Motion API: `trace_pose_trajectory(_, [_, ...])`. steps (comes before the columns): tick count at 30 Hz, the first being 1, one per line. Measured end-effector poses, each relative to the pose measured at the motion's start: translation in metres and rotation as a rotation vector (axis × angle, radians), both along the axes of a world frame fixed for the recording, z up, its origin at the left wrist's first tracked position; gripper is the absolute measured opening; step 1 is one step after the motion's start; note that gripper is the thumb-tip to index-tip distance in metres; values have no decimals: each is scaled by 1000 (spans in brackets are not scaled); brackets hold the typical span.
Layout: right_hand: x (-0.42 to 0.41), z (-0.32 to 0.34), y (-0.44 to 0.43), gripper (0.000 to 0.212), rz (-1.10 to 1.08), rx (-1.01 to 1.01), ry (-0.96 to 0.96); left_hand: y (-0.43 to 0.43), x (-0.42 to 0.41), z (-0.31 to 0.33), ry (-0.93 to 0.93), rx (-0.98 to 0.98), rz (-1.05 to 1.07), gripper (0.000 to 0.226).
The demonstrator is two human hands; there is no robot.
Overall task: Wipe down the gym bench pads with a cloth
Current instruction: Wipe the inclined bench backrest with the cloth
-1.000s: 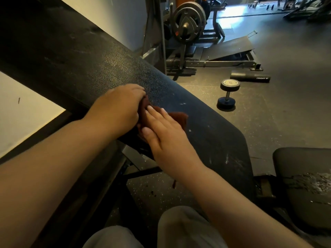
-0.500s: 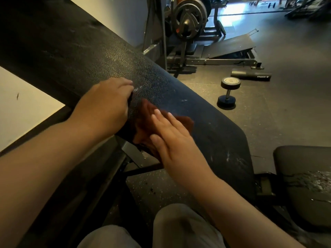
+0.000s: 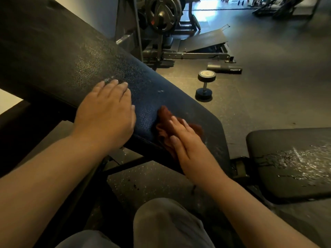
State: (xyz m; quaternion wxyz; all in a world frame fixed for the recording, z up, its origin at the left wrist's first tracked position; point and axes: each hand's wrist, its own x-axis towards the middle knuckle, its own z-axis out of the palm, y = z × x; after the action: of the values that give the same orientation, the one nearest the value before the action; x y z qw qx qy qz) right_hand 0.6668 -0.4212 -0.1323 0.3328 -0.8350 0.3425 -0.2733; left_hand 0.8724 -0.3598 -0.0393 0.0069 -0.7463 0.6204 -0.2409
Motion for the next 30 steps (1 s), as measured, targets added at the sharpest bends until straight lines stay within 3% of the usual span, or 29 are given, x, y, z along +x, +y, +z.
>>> trace_pose_trajectory(5, [-48,-30,-14,47,-389,236,16,-4,-15,2,19,31,82,61])
trace_pose_trajectory(11, [0,-3,-2,50,-50,44,-12,-25,-53,-17,-12,262,-26,61])
trace_pose_trajectory(17, [-48,-45,-25,50,-345,212,-51,-26,-38,-9,-19,238,-104,60])
trace_pose_trajectory(20, [-30,-28,-14,50,-207,83,-22,-26,-51,-13,-66,292,-39,64])
trace_pose_trajectory(23, [-46,-28,-17,49,-78,139,-12,-26,-50,-12,-71,283,-25,68])
trace_pose_trajectory(27, [-80,-52,-39,49,-363,285,9,-26,-49,-14,-94,302,-17,68])
trace_pose_trajectory(30, [-48,-36,-24,48,-275,197,-20,-28,-51,-15,-111,308,0,67])
